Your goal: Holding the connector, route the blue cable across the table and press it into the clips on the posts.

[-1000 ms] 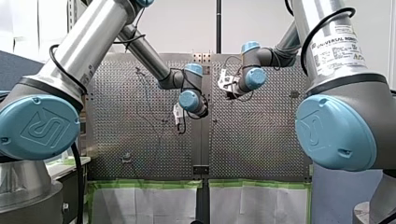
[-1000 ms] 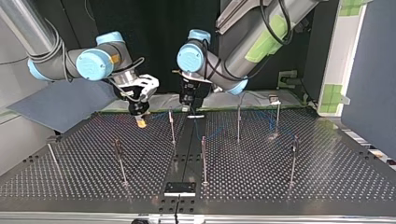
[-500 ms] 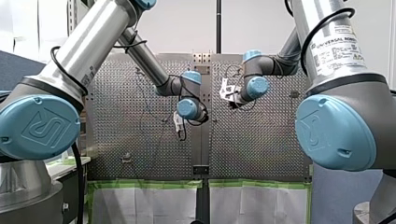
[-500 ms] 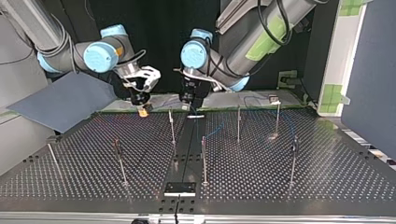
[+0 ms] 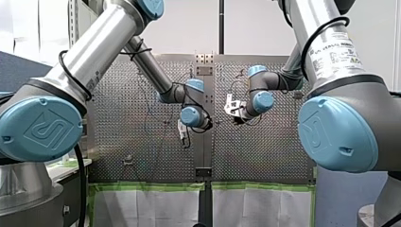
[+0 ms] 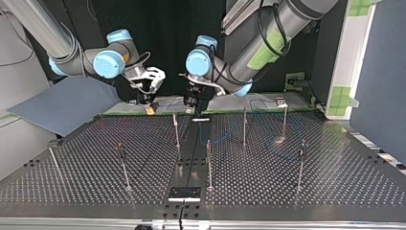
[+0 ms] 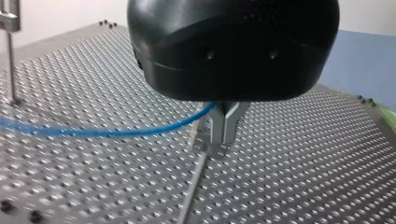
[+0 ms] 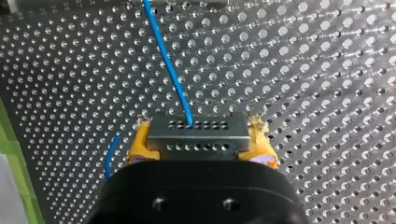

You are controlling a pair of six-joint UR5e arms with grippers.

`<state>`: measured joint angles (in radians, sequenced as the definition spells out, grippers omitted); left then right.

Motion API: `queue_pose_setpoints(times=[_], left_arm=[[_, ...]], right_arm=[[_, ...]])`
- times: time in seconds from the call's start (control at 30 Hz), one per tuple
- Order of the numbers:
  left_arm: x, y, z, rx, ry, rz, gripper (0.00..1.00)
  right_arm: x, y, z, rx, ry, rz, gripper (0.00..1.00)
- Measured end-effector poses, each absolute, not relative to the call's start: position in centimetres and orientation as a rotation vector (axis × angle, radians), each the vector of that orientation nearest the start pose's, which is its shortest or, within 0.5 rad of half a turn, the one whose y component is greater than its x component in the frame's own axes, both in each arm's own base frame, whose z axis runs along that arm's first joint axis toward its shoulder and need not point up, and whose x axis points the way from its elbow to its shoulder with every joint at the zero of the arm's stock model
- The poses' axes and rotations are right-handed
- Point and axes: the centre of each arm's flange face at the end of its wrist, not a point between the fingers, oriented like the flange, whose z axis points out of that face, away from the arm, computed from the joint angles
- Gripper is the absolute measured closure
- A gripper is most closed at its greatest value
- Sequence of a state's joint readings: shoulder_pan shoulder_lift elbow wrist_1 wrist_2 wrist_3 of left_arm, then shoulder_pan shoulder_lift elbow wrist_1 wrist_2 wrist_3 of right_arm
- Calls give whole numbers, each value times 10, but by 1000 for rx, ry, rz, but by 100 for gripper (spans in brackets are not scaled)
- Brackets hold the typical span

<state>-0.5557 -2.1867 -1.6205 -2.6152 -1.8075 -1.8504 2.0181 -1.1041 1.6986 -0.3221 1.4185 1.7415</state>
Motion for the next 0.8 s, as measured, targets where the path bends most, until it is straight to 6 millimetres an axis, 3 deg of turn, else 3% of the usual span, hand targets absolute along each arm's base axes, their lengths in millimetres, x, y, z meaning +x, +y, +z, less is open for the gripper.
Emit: queue_pose_setpoints(times=[0.57, 0.8], left_arm=[[510, -417, 151, 39, 1713, -416, 100], [523, -420, 136, 51, 1727, -425, 100]], right_arm=[[367, -487, 192, -2378, 1656, -2109, 100], [364, -497, 179, -2375, 1671, -2095, 100]])
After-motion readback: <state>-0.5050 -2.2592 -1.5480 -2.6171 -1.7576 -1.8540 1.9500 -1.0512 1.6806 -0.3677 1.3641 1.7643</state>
